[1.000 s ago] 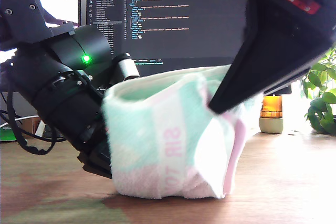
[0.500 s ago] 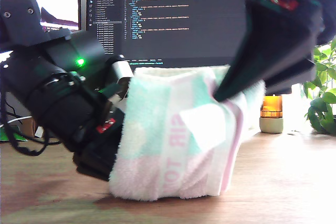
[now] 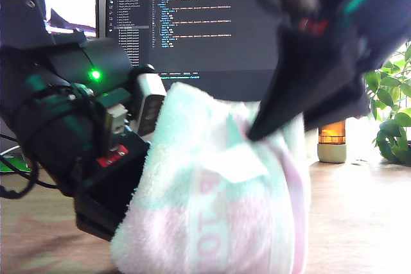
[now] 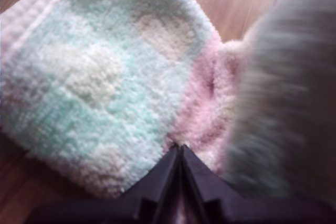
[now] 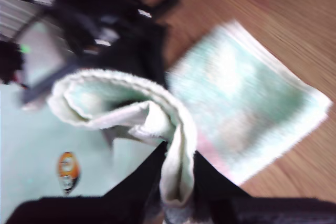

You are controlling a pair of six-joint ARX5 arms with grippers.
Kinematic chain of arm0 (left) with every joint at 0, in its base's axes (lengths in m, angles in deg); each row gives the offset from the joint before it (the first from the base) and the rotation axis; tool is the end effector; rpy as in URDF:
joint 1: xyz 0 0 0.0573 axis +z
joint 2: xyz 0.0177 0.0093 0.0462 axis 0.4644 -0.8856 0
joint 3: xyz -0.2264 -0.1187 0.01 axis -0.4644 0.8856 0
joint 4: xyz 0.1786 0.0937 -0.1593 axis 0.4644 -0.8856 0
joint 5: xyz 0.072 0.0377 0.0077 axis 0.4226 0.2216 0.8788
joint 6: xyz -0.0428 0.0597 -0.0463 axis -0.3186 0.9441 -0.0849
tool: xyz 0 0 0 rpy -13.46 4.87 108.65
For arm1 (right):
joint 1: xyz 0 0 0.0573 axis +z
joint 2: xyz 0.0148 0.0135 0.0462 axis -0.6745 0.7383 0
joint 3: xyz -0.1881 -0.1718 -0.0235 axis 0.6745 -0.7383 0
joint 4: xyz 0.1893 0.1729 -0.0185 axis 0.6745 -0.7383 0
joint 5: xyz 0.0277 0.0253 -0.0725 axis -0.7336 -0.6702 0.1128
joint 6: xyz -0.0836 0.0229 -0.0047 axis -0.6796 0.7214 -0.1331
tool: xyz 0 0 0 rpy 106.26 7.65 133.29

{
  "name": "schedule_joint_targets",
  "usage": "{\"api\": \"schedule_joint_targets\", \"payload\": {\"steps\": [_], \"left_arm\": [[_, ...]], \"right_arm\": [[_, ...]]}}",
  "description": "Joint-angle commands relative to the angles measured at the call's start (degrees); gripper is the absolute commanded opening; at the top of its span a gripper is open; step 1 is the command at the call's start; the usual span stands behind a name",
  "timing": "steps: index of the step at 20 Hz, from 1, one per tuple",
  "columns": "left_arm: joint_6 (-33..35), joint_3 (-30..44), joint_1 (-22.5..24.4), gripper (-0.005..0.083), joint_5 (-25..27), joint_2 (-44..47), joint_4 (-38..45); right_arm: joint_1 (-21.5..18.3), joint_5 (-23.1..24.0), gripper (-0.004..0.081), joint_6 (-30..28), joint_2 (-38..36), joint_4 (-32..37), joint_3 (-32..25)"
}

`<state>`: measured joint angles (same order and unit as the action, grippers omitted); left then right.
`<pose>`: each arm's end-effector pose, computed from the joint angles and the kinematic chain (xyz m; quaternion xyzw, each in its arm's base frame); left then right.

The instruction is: Fold the tea towel to a neat square and place it to the right

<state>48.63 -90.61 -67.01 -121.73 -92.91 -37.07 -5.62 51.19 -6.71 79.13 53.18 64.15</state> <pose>0.1886 -0.2184 0.0774 0.0259 0.5238 -0.5738 0.6290 0.1859 0.1868 0.1536 -0.0051 0.4990 0.4749 0.7249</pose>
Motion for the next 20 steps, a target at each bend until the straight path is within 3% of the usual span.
{"api": "schedule_joint_targets", "payload": {"steps": [1, 8, 13, 20], "left_arm": [[0.52, 1.22, 0.22, -0.002, 0.0, 2.69, -0.09], [0.5, 1.2, 0.09, -0.002, 0.2, 6.36, 0.02], [2.01, 1.2, 0.11, -0.002, 13.68, 6.19, 2.6], [1.99, 1.2, 0.11, -0.002, 15.63, 4.81, 3.8]], "right_arm": [[-0.07, 0.2, -0.0013, -0.04, 3.34, 0.26, 0.09], [-0.24, 0.87, -0.0013, -0.35, 9.18, 5.16, 0.13], [-0.5, 1.01, -0.0013, -1.49, 9.9, 5.22, 0.15], [-1.36, 0.81, -0.0013, -1.55, 9.9, 5.14, 2.54]]}}
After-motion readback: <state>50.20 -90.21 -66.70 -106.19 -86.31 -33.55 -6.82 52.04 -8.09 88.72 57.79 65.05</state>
